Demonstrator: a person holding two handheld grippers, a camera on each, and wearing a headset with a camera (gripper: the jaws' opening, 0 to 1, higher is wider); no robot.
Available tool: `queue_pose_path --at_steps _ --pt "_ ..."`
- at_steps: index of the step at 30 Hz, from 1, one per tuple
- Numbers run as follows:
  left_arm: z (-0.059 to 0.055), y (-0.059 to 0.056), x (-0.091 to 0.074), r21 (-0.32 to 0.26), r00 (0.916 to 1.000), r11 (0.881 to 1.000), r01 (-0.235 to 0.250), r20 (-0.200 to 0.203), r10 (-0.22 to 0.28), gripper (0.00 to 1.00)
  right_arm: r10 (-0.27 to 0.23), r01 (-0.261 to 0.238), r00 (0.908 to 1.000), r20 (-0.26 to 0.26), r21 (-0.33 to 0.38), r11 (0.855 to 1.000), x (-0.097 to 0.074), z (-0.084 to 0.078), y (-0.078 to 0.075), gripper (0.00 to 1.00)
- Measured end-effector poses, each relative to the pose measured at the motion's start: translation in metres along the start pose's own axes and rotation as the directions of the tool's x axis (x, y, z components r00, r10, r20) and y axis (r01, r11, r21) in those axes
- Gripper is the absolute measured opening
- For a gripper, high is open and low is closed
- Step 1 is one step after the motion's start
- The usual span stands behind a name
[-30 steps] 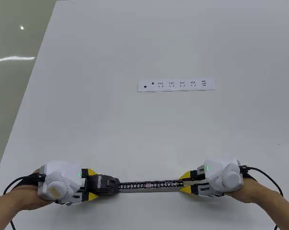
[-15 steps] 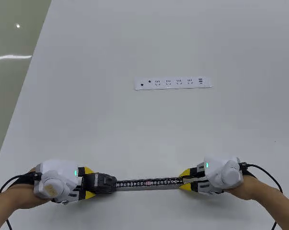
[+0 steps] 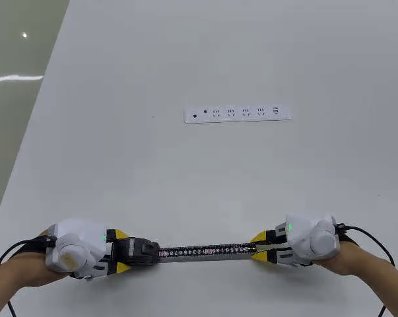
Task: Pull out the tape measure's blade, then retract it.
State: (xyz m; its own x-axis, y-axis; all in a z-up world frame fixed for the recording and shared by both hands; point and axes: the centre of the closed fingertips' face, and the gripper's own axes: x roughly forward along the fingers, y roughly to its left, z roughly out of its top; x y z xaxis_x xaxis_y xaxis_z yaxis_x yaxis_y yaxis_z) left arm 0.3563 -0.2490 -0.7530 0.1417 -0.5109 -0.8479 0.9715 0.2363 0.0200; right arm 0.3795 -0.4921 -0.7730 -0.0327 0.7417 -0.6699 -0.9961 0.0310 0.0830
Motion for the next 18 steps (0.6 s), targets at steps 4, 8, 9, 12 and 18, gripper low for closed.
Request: queue_pose_path --at_steps 4,8,9,12,18 --pt "0.0011 -0.0003 -0.0003 0.0 1.0 1.0 0.0 -0.001 0.0 0.28 -0.001 0.001 1.0 -0.002 -0.002 1.0 -0.0017 -0.0021 -0.0004 0.1" --pt "0.0009 0.0 0.0001 -0.001 1.0 1.0 0.001 -0.001 -0.001 0.28 -0.002 0.002 1.0 -0.003 -0.001 1.0 -0.0046 -0.0044 -0.0002 0.1" --pt "0.0007 0.0001 0.0004 0.0 1.0 1.0 0.001 -0.001 -0.001 0.28 -0.004 0.004 1.0 -0.005 -0.003 1.0 -0.0052 -0.0048 -0.0005 0.1" --pt "0.0016 -0.0005 -0.0003 -0.004 1.0 1.0 -0.001 -0.001 0.001 0.28 -0.008 0.008 1.0 -0.004 -0.001 1.0 -0.0076 -0.0053 -0.0006 0.1" --pt "0.0002 -0.0002 0.0006 -0.002 1.0 1.0 0.001 -0.004 -0.001 0.28 -0.01 0.01 0.9999 -0.006 0.001 1.0 -0.0089 -0.0088 -0.001 0.1"
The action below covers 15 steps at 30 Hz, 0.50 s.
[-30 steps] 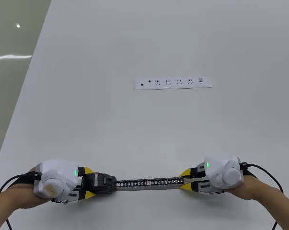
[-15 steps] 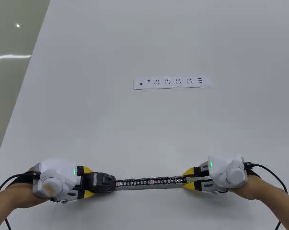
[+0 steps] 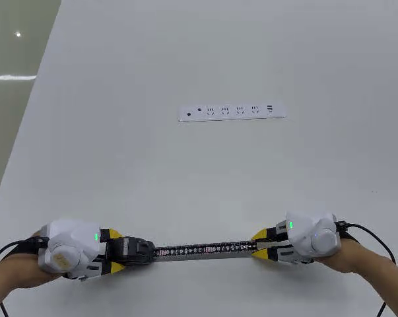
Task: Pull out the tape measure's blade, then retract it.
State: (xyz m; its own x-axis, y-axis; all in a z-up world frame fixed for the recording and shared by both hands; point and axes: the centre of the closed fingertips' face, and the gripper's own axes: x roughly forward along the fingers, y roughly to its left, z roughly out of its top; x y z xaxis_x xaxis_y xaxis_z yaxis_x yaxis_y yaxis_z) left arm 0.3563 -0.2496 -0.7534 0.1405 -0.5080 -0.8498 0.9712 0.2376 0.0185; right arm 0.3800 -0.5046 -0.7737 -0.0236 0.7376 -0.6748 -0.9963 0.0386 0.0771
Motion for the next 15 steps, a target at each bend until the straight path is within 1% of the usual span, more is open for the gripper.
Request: queue_pose_path --at_steps 8,15 --pt "0.0007 0.0001 -0.0003 0.003 1.0 1.0 0.001 -0.005 -0.001 0.28 -0.001 0.001 1.0 -0.004 0.009 1.0 -0.0046 -0.0039 0.0002 0.1" --pt "0.0008 0.0002 -0.0003 0.004 1.0 1.0 -0.001 -0.006 0.001 0.28 -0.001 0.001 1.0 -0.01 0.013 1.0 -0.0041 -0.0055 0.0 0.1"
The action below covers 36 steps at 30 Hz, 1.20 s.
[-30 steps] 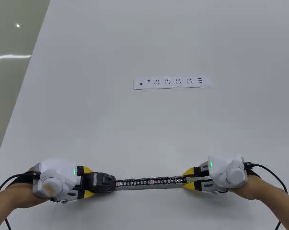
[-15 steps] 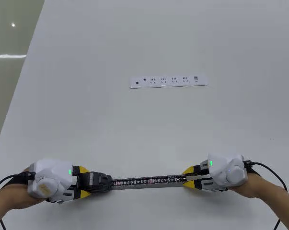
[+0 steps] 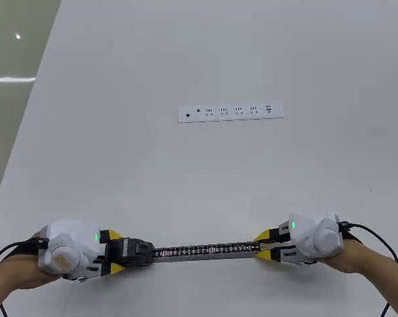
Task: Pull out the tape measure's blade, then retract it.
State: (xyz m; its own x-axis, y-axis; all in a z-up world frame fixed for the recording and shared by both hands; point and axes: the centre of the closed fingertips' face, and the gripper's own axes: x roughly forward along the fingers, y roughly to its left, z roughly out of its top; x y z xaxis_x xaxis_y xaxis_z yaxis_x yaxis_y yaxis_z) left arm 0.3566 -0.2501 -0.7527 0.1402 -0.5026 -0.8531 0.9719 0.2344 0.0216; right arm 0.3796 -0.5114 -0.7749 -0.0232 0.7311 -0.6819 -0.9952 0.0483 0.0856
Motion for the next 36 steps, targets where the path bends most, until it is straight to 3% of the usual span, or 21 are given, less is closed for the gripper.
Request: queue_pose_path --at_steps 17,21,36 --pt "0.0009 0.0 0.0005 0.0 1.0 1.0 0.0 -0.005 0.0 0.28 -0.013 0.013 0.9997 -0.02 -0.021 1.0 -0.0002 -0.0013 -0.0013 0.11" --pt "0.0011 -0.0005 0.0012 0.009 1.0 1.0 0.0 -0.01 0.0 0.28 -0.007 0.006 0.9984 -0.056 -0.021 1.0 0.003 -0.0049 0.0015 0.12" --pt "0.0015 -0.0012 0.0032 0.026 0.9999 1.0 -0.001 -0.017 0.002 0.28 -0.016 0.011 0.9965 -0.083 -0.054 0.998 0.0046 -0.0018 0.0033 0.18"
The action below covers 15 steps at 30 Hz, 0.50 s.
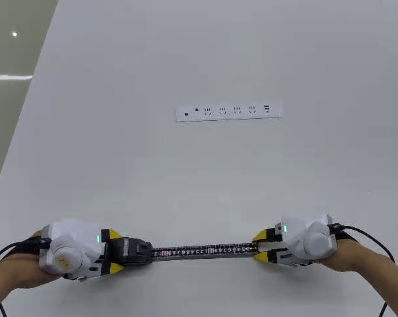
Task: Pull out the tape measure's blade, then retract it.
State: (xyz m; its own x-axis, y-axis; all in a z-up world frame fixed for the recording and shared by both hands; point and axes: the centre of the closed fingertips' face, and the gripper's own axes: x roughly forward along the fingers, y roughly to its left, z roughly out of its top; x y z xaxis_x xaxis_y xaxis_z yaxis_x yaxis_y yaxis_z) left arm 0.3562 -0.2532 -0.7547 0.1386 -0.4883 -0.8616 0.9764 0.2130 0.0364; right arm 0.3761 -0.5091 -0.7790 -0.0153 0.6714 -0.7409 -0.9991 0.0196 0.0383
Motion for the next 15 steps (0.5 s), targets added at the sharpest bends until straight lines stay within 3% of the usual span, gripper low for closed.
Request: queue_pose_path --at_steps 7,15 --pt "0.0006 -0.0005 -0.0007 0.006 1.0 1.0 -0.003 -0.002 0.003 0.29 -0.011 0.011 0.9999 0.003 -0.005 1.0 0.0003 0.0027 -0.0025 0.2" --pt "0.0011 -0.0003 0.0011 -0.009 0.9995 1.0 -0.018 0.025 0.018 0.3 -0.023 0.023 0.9997 -0.01 0.009 1.0 -0.0046 -0.0017 0.0007 0.26"
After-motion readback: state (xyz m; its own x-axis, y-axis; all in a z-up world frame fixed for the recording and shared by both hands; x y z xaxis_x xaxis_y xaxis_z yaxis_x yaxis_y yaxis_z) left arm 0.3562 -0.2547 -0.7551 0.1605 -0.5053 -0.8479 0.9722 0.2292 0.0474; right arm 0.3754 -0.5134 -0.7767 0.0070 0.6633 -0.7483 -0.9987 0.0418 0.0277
